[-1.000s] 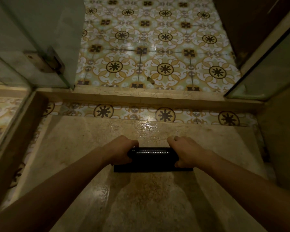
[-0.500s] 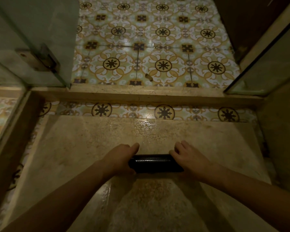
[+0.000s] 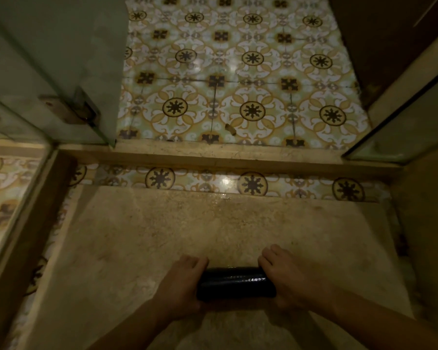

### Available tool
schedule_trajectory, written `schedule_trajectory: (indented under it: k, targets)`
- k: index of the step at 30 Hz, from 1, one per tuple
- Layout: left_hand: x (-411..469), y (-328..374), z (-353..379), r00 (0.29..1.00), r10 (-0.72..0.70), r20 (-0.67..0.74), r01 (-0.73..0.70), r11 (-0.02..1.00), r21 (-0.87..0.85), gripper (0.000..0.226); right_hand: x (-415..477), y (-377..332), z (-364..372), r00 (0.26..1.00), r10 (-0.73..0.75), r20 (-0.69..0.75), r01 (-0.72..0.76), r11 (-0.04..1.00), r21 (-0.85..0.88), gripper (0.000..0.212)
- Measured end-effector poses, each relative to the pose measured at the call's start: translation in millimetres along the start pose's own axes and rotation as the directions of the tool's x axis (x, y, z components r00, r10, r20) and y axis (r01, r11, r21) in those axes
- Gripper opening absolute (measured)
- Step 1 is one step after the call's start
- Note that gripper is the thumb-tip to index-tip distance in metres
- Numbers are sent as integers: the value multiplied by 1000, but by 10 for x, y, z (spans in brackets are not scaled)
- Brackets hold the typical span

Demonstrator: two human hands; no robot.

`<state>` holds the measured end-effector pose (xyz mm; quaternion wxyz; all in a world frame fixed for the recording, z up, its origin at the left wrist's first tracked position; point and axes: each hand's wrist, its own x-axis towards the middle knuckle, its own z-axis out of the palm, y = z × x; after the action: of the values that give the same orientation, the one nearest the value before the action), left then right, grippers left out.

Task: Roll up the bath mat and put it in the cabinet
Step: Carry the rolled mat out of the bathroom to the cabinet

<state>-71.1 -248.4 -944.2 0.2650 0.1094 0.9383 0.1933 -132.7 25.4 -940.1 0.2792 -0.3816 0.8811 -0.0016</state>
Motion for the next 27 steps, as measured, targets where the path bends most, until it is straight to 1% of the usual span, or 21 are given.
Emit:
schedule_trajectory:
  k: [2, 4, 6, 8, 10, 12, 15, 16, 17, 18, 19, 20, 21, 23, 25, 27]
  targets:
    - [-84, 72, -230, 1000, 5, 31, -3, 998, -65, 56, -98, -33, -236, 999, -12, -33, 11, 1000, -11, 55]
    - [-168, 153, -581, 998, 13, 69, -9, 998, -56, 53, -241, -109, -647, 997, -12, -75, 11, 1000, -10, 52]
    - [-270, 267, -995, 995, -11, 101, 8, 1000, 25, 52, -413, -204, -1100, 993, -11, -115, 11, 1000, 1, 49]
    - [-443, 442, -1497, 994, -25, 109, 13, 993, 114, 46, -623, -332, -1595, 991, -4, -132, 8, 1000, 29, 47]
    - [-699, 639, -2054, 996, -21, 89, 6, 985, 173, 42, -878, -480, -2143, 991, 58, -120, -48, 996, 79, 47]
    - [-994, 856, -2618, 998, -10, 65, -4, 977, 213, 41, -1140, -641, -2734, 986, 136, -94, -123, 983, 134, 53]
    - [-1477, 1218, -3668, 1000, 17, 4, -18, 961, 278, 41, -1563, -984, -3842, 968, 250, 23, -248, 938, 244, 58]
    - [-1630, 1337, -3975, 999, 41, -22, -32, 949, 313, 43, -1706, -1117, -4162, 959, 275, 73, -285, 924, 254, 59]
    - [-1759, 1448, -4202, 998, 53, -19, -44, 945, 324, 45, -1817, -1232, -4386, 954, 282, 102, -299, 916, 266, 60]
    - [-1988, 1567, -4676, 999, 46, 0, -44, 939, 341, 48, -1992, -1402, -4831, 949, 302, 93, -316, 914, 256, 59]
    - [-2170, 1669, -5034, 999, 50, -22, -39, 928, 370, 51, -2129, -1538, -5166, 938, 334, 97, -348, 909, 231, 58]
    - [-2228, 1715, -5079, 996, 67, -65, -36, 921, 387, 54, -2184, -1595, -5210, 933, 347, 93, -359, 906, 223, 57]
    - [-2395, 1797, -5358, 995, 66, -73, -35, 929, 369, 57, -2298, -1738, -5486, 927, 369, 63, -373, 892, 256, 55]
    - [-2719, 1932, -6034, 995, 46, -93, -9, 931, 364, 61, -2486, -1995, -6139, 913, 407, -1, -394, 883, 257, 52]
    - [-2937, 2037, -6493, 991, 45, -127, 6, 925, 380, 62, -2604, -2201, -6629, 907, 417, -62, -389, 884, 260, 50]
    - [-3076, 2097, -6865, 984, 60, -169, 18, 904, 426, 61, -2670, -2295, -7021, 904, 415, -106, -385, 896, 221, 47]
